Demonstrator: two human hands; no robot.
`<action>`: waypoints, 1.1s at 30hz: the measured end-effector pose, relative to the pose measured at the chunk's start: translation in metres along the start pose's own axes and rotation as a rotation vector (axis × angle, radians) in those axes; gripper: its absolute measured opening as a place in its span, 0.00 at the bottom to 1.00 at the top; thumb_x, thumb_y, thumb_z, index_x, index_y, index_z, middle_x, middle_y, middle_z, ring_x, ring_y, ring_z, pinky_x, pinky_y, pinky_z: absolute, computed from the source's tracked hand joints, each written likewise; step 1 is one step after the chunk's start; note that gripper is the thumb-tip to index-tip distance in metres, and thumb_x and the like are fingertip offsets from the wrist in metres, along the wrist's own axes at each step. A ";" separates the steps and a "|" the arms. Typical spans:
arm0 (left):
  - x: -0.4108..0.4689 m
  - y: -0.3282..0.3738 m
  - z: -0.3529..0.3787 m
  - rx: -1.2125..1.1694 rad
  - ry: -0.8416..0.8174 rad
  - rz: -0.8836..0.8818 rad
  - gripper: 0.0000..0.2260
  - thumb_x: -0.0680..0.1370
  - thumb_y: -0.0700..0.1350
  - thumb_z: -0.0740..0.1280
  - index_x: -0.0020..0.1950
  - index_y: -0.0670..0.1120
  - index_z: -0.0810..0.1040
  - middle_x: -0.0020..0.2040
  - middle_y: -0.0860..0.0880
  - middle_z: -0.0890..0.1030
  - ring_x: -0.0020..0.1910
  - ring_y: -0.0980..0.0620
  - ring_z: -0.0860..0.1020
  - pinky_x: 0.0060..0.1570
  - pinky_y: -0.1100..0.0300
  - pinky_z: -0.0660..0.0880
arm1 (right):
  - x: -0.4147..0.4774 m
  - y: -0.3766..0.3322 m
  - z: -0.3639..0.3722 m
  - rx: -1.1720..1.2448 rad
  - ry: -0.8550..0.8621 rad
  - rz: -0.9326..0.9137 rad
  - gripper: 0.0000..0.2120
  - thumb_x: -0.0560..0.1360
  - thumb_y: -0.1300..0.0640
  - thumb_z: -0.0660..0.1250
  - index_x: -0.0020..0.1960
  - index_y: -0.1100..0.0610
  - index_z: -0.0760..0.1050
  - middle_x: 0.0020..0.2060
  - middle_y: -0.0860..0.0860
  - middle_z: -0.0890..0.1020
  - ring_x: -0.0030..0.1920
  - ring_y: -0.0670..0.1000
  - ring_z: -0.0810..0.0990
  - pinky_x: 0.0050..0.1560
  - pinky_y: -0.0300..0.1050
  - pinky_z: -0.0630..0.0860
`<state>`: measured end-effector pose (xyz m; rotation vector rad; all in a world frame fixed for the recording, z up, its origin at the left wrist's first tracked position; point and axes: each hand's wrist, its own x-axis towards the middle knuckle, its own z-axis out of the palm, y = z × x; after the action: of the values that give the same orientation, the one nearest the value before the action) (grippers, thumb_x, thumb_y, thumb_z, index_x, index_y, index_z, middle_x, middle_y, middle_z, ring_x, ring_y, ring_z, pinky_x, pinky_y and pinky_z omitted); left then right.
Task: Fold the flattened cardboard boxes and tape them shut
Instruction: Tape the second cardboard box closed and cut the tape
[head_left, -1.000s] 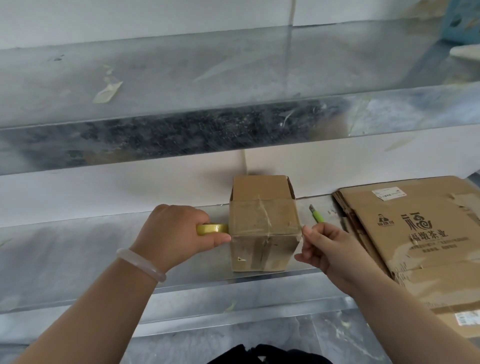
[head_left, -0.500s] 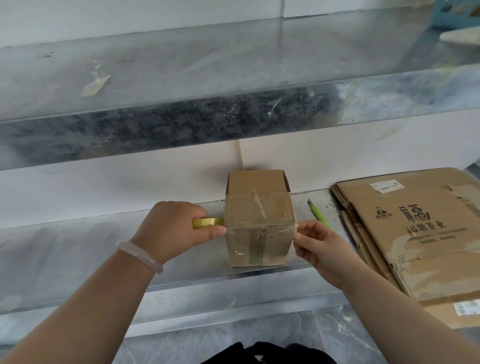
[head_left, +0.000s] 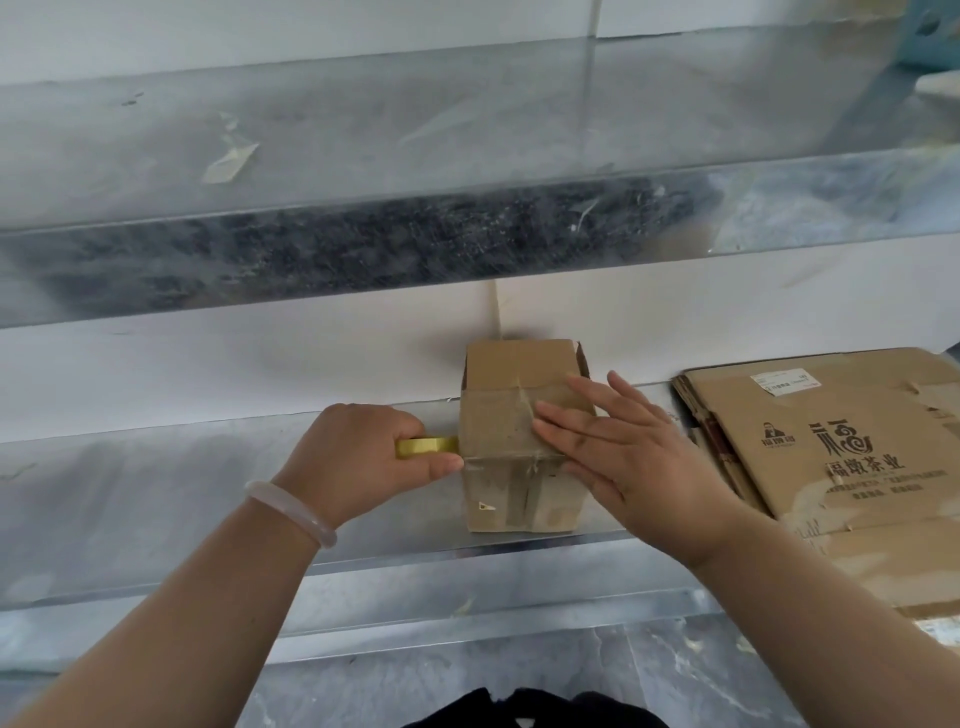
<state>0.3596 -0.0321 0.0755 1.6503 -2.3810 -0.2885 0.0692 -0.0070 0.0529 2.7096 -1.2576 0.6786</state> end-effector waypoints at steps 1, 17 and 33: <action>0.000 0.000 0.000 0.008 0.014 0.004 0.29 0.65 0.77 0.53 0.28 0.52 0.70 0.25 0.54 0.72 0.27 0.57 0.72 0.29 0.65 0.60 | 0.002 -0.001 -0.006 -0.054 -0.045 -0.006 0.20 0.80 0.50 0.60 0.70 0.52 0.74 0.68 0.45 0.76 0.73 0.51 0.68 0.74 0.58 0.63; -0.024 -0.011 0.001 -0.188 0.100 0.166 0.24 0.72 0.67 0.60 0.57 0.55 0.81 0.47 0.62 0.80 0.44 0.64 0.76 0.44 0.67 0.70 | 0.021 -0.042 0.013 -0.178 -0.069 0.054 0.26 0.80 0.47 0.54 0.74 0.56 0.69 0.72 0.52 0.72 0.73 0.54 0.68 0.72 0.56 0.67; -0.003 -0.022 -0.001 0.008 -0.164 0.026 0.39 0.60 0.79 0.54 0.65 0.61 0.74 0.52 0.63 0.77 0.52 0.61 0.75 0.47 0.65 0.69 | 0.023 -0.043 0.014 -0.169 -0.059 0.124 0.27 0.78 0.46 0.56 0.72 0.57 0.72 0.71 0.55 0.72 0.71 0.55 0.71 0.71 0.56 0.66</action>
<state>0.3808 -0.0365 0.0701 1.6573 -2.5223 -0.4261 0.1197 0.0015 0.0548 2.5500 -1.4363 0.4812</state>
